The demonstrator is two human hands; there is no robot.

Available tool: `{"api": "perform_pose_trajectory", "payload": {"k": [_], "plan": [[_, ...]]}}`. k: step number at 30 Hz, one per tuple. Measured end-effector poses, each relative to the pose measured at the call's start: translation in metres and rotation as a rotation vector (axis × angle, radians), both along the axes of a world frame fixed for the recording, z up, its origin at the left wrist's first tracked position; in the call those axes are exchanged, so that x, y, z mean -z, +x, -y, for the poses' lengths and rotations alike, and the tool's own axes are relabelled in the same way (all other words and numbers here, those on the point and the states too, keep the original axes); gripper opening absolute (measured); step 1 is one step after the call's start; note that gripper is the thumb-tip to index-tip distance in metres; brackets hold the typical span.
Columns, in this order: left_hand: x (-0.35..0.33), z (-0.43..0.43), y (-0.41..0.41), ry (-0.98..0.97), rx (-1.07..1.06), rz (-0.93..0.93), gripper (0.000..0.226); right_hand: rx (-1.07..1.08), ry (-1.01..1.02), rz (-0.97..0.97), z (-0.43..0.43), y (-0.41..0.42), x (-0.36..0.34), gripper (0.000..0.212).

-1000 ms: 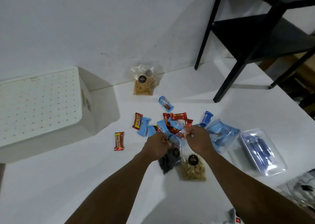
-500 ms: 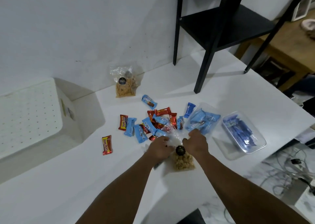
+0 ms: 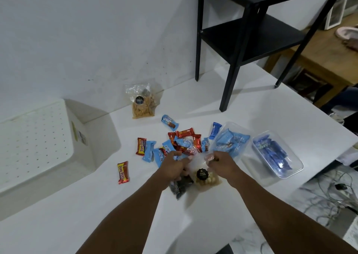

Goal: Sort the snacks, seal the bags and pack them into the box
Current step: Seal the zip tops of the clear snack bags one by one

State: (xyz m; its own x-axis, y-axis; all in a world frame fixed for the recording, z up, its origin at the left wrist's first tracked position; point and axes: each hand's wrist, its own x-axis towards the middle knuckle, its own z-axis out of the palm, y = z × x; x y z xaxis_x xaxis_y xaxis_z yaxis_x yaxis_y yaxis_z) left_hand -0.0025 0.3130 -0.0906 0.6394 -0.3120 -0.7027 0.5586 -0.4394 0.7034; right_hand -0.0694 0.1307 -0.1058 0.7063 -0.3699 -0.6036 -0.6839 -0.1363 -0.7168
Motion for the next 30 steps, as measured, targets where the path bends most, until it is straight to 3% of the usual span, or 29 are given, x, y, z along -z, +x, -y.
{"api": "perform_pose_trajectory", "payload": {"k": [6,13,18,22,25,30], "plan": [[-0.058,-0.016,0.043,0.012,0.153,0.132,0.022,-0.218,0.047,0.125,0.012,0.04,-0.057,0.022],[-0.13,-0.033,0.078,-0.039,0.185,0.369,0.038,-0.373,0.005,0.273,0.01,0.097,-0.126,0.016],[-0.164,-0.046,0.091,-0.018,0.172,0.512,0.019,-0.432,0.026,0.34,-0.008,0.125,-0.16,0.014],[-0.178,-0.062,0.099,-0.012,0.124,0.606,0.026,-0.476,0.073,0.405,-0.025,0.135,-0.179,0.012],[-0.186,-0.073,0.101,0.0,0.087,0.652,0.033,-0.477,0.14,0.465,-0.041,0.137,-0.19,0.028],[-0.196,-0.085,0.104,-0.014,0.041,0.691,0.035,-0.41,0.166,0.567,-0.061,0.143,-0.197,0.021]]}}
